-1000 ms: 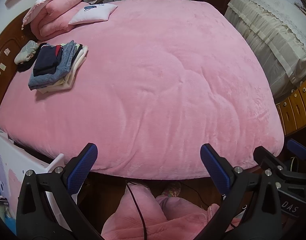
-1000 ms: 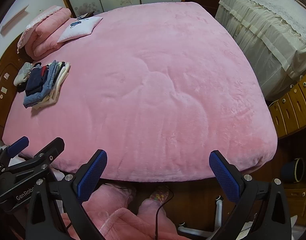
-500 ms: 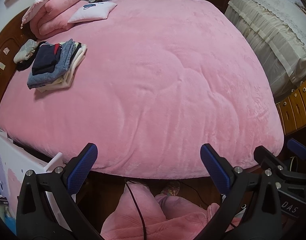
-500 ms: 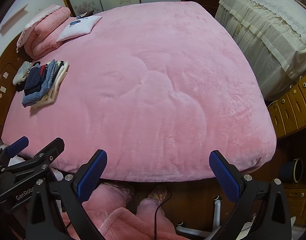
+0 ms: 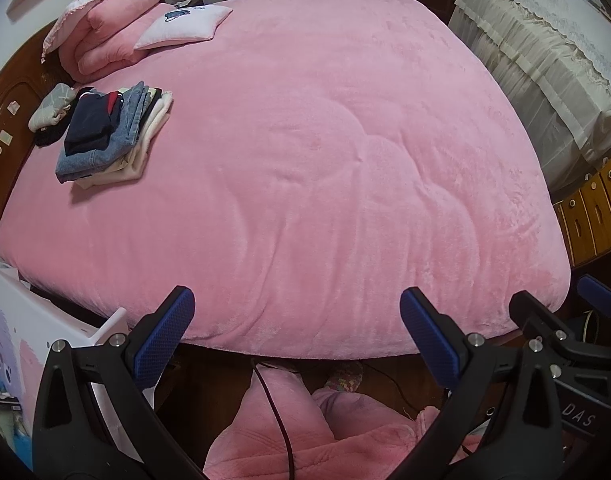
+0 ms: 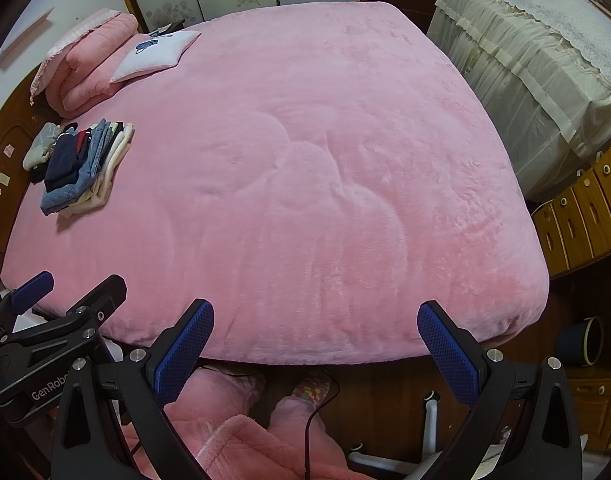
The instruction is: Fold large clothes
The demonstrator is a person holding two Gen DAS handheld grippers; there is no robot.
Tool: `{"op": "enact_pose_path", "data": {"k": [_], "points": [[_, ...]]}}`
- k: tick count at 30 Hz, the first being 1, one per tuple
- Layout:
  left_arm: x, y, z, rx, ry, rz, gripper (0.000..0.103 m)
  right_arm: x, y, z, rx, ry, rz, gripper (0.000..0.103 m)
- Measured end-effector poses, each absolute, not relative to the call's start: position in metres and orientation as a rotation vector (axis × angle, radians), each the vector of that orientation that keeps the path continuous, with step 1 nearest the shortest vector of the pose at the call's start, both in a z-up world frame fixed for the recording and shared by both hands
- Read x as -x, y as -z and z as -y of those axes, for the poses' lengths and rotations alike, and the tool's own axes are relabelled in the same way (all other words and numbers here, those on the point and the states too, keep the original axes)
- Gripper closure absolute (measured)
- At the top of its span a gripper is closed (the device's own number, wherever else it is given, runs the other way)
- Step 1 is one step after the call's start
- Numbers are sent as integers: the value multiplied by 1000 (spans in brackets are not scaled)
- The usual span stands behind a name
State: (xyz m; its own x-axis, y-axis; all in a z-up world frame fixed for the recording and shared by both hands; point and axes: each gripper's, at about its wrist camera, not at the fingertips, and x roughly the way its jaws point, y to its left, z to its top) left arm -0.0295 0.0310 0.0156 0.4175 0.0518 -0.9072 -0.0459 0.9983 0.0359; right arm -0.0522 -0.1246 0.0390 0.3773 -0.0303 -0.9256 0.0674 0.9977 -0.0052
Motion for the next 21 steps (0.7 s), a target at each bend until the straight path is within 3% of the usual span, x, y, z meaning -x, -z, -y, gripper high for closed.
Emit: {"op": "enact_pose_path", "data": {"k": [21], "points": [[27,-15,-35,-15,-51,-1143,1,44,-38,136,-30,56,-1188,0]]}}
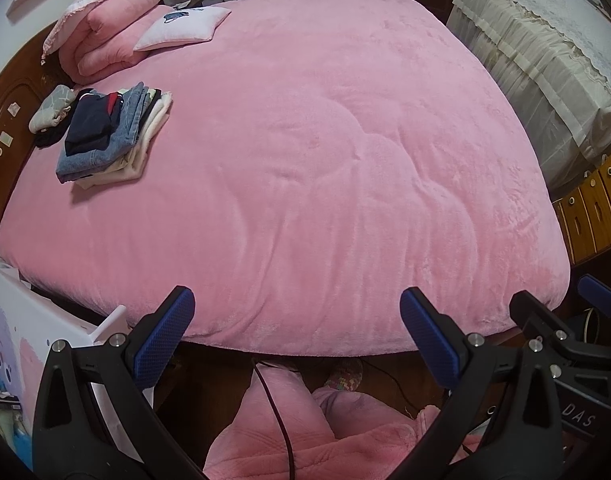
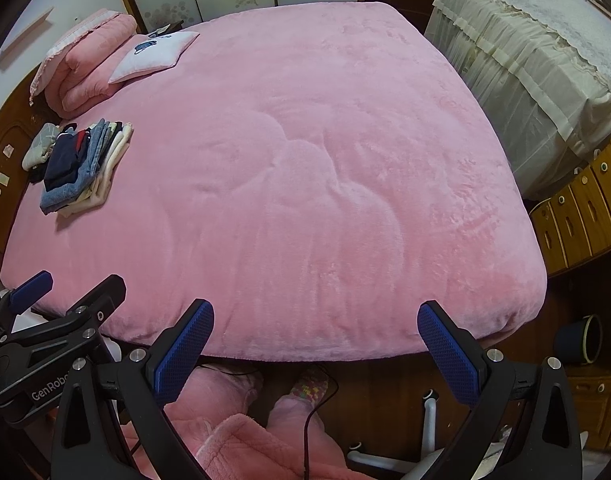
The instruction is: Fold large clothes
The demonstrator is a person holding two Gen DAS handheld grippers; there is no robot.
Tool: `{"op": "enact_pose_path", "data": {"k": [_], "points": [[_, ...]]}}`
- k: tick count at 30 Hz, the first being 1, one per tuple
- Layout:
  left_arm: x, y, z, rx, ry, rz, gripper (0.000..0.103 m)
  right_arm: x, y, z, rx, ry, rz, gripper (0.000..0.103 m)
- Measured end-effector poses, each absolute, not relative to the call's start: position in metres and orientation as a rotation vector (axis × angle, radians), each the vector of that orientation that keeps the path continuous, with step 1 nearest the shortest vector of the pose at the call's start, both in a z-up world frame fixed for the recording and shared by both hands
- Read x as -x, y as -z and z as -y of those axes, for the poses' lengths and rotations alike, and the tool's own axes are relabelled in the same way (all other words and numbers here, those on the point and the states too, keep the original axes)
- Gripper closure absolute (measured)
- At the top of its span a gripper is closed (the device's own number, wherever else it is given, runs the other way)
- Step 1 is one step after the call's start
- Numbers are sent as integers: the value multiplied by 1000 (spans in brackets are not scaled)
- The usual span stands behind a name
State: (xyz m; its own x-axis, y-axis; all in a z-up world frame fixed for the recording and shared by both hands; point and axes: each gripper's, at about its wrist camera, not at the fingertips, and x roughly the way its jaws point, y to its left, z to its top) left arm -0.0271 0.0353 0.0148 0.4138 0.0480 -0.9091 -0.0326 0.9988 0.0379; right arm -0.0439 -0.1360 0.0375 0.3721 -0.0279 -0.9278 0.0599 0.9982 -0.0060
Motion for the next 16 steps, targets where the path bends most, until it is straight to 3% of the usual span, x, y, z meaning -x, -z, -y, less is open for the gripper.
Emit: {"op": "enact_pose_path", "data": {"k": [16], "points": [[28,-15,-34,-16,-52,-1143,1,44,-37,137,-27,53,-1188,0]]}}
